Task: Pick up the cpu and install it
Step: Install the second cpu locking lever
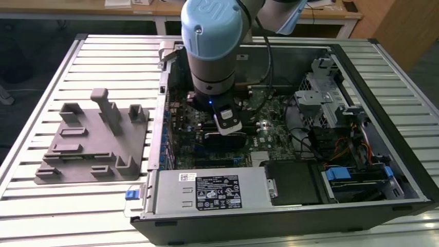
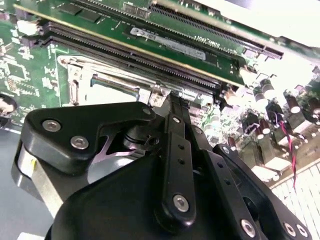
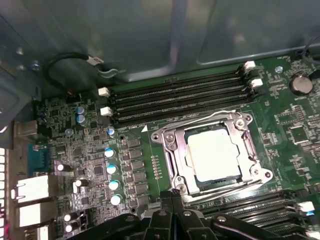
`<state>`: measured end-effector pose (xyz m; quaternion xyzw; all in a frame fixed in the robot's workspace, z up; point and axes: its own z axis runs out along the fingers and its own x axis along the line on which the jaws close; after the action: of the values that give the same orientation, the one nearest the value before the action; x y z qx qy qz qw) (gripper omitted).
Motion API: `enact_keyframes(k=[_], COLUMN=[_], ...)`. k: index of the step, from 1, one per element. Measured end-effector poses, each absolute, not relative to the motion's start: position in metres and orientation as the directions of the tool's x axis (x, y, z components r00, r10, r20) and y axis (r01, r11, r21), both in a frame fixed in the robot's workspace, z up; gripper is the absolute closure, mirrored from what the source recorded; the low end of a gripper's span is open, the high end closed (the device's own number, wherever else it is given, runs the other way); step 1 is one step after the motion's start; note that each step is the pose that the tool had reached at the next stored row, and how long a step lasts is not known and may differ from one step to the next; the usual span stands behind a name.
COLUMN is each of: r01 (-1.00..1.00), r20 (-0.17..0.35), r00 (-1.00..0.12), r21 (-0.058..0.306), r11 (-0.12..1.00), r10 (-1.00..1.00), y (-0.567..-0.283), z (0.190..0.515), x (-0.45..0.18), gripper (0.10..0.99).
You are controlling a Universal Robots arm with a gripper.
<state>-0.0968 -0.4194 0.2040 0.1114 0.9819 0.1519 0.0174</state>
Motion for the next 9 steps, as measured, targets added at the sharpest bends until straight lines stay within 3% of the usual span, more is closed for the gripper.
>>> enact_keyframes(k=[3, 9], r01=[0.214, 0.216], r20=[-0.002, -0.014], r00=[-0.975, -0.974], r21=[0.296, 0.244], r11=[0.931, 0.945], r10=[0.224, 0.226], y=[-0.4193, -0.4180], z=[0.2093, 0.2105], x=[-0.0968, -0.0958], gripper=[0.980, 0.980])
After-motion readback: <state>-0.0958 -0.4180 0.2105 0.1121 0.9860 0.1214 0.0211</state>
